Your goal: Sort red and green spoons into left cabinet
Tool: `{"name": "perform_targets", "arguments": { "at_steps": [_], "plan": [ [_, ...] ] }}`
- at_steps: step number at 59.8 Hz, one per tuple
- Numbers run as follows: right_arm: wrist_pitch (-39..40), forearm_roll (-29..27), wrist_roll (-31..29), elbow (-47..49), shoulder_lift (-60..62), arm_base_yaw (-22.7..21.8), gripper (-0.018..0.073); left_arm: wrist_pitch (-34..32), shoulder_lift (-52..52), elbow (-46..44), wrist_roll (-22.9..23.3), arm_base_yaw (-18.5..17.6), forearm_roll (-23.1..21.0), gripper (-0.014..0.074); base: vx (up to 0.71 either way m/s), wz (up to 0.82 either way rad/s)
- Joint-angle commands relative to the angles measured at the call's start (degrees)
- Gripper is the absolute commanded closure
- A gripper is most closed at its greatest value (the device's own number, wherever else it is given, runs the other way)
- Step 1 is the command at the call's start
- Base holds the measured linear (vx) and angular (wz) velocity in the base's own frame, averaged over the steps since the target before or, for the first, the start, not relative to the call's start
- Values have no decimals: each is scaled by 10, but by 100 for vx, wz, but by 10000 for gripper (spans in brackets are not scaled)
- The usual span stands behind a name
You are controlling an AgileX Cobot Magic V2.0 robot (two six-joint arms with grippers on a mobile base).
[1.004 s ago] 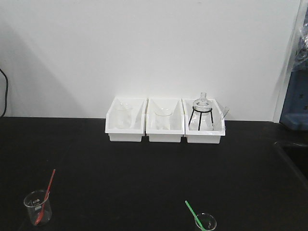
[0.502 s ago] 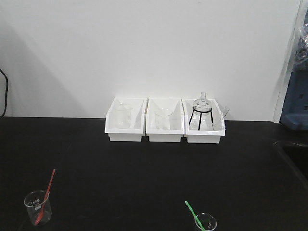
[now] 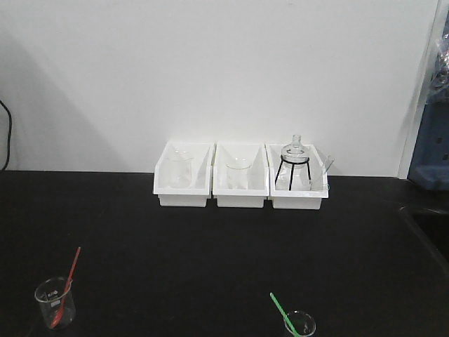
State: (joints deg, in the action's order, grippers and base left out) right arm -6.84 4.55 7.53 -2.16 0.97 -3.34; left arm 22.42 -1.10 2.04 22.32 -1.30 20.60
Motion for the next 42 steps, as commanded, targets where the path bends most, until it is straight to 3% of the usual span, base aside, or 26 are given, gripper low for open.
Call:
{"name": "perform_targets", "arguments": {
  "at_steps": [1, 19, 42],
  "plan": [
    [47, 1, -2, 1, 3, -3, 566, -64, -6, 3, -1, -5, 6, 603, 0, 0],
    [47, 1, -2, 1, 3, -3, 566, -229, -6, -2, 1, -5, 6, 603, 0, 0],
    [47, 1, -2, 1, 3, -3, 566, -247, -6, -2, 1, -5, 6, 603, 0, 0]
  ]
}}
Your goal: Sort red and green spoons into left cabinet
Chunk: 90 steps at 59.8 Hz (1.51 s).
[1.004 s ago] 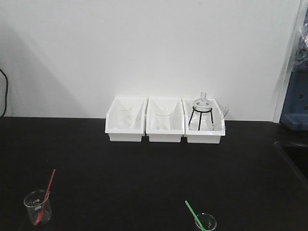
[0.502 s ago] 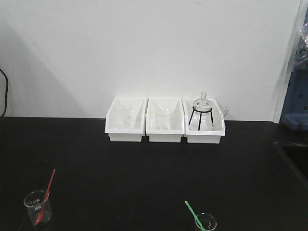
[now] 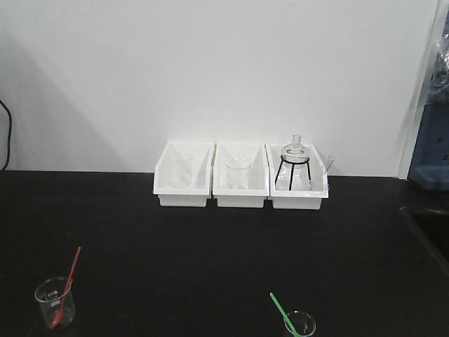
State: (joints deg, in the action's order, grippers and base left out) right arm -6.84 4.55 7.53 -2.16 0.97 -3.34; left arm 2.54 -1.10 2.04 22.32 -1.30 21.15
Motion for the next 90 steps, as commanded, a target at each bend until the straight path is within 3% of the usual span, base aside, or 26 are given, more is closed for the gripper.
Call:
{"name": "perform_targets", "arguments": {
  "at_steps": [1, 38, 44, 53, 62, 74, 81, 90],
  "plan": [
    [47, 1, -2, 1, 3, -3, 566, -48, -6, -2, 1, -5, 0, 603, 0, 0],
    [64, 1, -2, 2, 3, -3, 566, -73, -6, -2, 1, -5, 0, 603, 0, 0],
    [109, 4, -2, 2, 3, -3, 566, -97, -6, -2, 0, -5, 0, 603, 0, 0],
    [218, 4, -2, 14, 3, -3, 566, -183, -6, -7, 4, -5, -1, 603, 0, 0],
    [177, 17, -4, 113, -9, -2, 566, -169, 1, -85, 38, -5, -5, 603, 0, 0],
    [64, 108, -7, 306, -134, -2, 566, -22, 123, -286, 44, -5, -4, 603, 0, 0],
    [24, 102, -6, 412, -242, 6, 566, 11, 234, -384, 44, -5, -4, 603, 0, 0],
    [13, 87, 3, 491, -348, 13, 566, 7, 344, -459, 44, -5, -4, 603, 0, 0]
  ]
}}
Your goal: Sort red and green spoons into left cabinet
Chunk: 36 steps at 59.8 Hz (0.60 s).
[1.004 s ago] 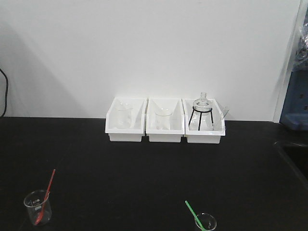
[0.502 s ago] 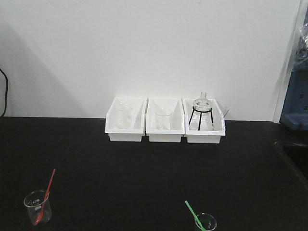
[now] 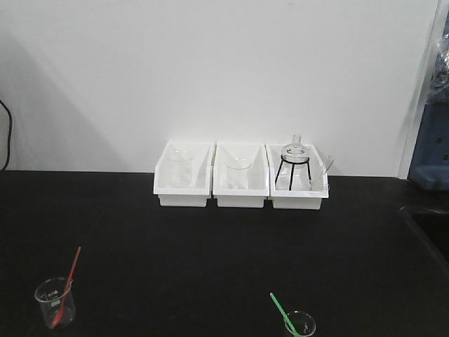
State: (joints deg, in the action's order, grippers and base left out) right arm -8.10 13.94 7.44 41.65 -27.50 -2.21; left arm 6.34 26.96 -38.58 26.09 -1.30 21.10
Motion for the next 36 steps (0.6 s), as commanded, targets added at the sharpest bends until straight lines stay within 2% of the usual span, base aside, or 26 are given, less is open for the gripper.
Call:
{"name": "perform_targets", "arguments": {
  "at_steps": [1, 16, 27, 36],
  "plan": [
    [26, -14, 4, 58, -71, 2, 566, -31, 72, -58, 6, -5, -4, 603, 0, 0],
    [26, -95, 3, 77, -122, 2, 566, -51, 156, -84, -1, -5, 2, 599, 0, 0],
    [25, -96, 1, 77, -123, 2, 556, -53, 172, -84, -40, -5, 2, 554, 0, 0],
    [15, -95, 1, 77, -123, 2, 508, -53, 172, -84, -46, -5, 2, 457, 0, 0]
  ]
}}
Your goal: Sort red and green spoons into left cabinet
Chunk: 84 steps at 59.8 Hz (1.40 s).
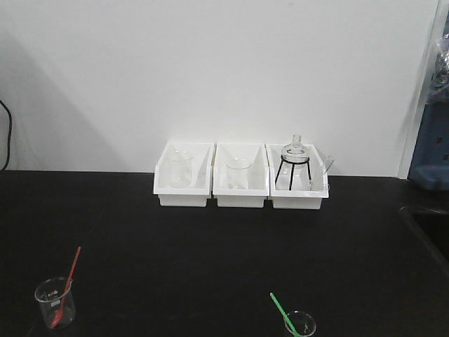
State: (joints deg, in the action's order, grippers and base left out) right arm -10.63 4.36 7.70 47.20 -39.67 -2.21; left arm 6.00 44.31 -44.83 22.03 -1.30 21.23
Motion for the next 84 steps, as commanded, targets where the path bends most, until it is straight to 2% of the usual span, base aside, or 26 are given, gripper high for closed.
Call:
{"name": "perform_targets", "arguments": {
  "at_steps": [1, 13, 22, 29, 35, 40, 45, 55, 69, 76, 84],
  "plan": [
    [38, 0, -2, 21, -1, 2, 496, -50, -1, -21, -8, -5, 0, 438, 0, 0],
    [21, 0, -2, 21, -1, 2, 324, -51, -1, -21, -12, -5, 0, 240, 0, 0],
    [21, 0, -4, 21, -1, 2, 88, -49, -1, -21, -12, -5, 0, 96, 0, 0],
    [25, 0, -4, 21, -1, 2, -86, -49, -1, -21, -12, -5, 0, 55, 0, 0],
    [40, 0, -3, 21, -1, 2, -172, -49, -1, -21, -12, -5, 0, 55, 0, 0],
    [56, -7, 6, 21, -1, 2, -170, -49, -1, -21, -12, -5, 0, 55, 0, 0],
    [55, -38, 13, 21, -3, 2, -159, -49, -1, -21, -12, -5, -1, 55, 0, 0],
    [-2, -50, -28, 29, -48, 24, -86, -49, -1, -21, -11, -5, -1, 55, 0, 0],
    [-116, -65, -171, 97, -191, 150, 27, -49, -1, -17, -11, -5, -4, 55, 0, 0],
    [-117, -66, -216, 112, -267, 212, 51, -33, -1, -17, -11, -5, -5, 55, 0, 0],
    [-116, -66, -247, 113, -352, 248, 58, -20, -1, -17, -12, -5, -5, 55, 0, 0]
  ]
}}
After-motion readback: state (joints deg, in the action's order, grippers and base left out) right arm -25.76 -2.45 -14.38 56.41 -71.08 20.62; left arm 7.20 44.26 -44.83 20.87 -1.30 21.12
